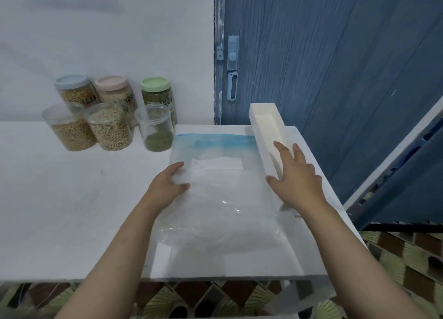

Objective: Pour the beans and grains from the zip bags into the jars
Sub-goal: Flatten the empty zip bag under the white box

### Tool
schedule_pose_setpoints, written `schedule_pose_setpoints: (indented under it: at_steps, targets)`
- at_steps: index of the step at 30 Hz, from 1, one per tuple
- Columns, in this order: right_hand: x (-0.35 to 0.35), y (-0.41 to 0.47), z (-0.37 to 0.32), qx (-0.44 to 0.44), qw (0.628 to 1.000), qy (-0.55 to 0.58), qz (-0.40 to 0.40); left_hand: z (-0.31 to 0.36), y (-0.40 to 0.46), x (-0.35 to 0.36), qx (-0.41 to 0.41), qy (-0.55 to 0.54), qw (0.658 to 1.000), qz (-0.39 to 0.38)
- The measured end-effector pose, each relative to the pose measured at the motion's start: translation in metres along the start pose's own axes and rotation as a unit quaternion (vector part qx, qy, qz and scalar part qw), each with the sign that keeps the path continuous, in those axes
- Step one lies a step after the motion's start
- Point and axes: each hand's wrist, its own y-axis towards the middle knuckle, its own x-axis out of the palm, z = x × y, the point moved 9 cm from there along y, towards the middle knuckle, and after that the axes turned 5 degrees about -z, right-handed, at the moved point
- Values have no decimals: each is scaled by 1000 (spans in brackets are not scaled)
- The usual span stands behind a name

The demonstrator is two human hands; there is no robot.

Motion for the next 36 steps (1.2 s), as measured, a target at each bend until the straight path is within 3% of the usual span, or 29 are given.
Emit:
schedule_pose_setpoints:
  at_steps: [4,7,11,15,18,20,24,29,31,36]
  targets:
    - [-4,17,19,42,998,-49,-24,-10,2,-11,5,-49,999,-15]
    - [22,16,46,84,991,-38,-95,-9,2,-2,0,-136,991,-18]
    - [39,13,53,85,990,26,-111,-14,0,9,-4,-206,978,-24]
    - [41,9,39,57,986,103,-118,-16,1,3,-2,-218,975,-30]
    - [26,11,45,62,995,56,-59,-13,3,1,5,-221,975,-33]
    - [21,12,53,65,995,35,-64,-8,1,4,6,-226,974,-35]
    - [29,9,65,54,975,192,-98,-2,-4,13,11,-235,971,-38]
    - [27,0,45,17,920,372,-119,3,-4,20,14,-244,969,-47]
    - [26,-1,38,-4,916,381,-124,8,-3,25,13,-238,969,-60]
    - [24,3,43,-18,950,297,-94,22,1,45,6,-211,974,-86]
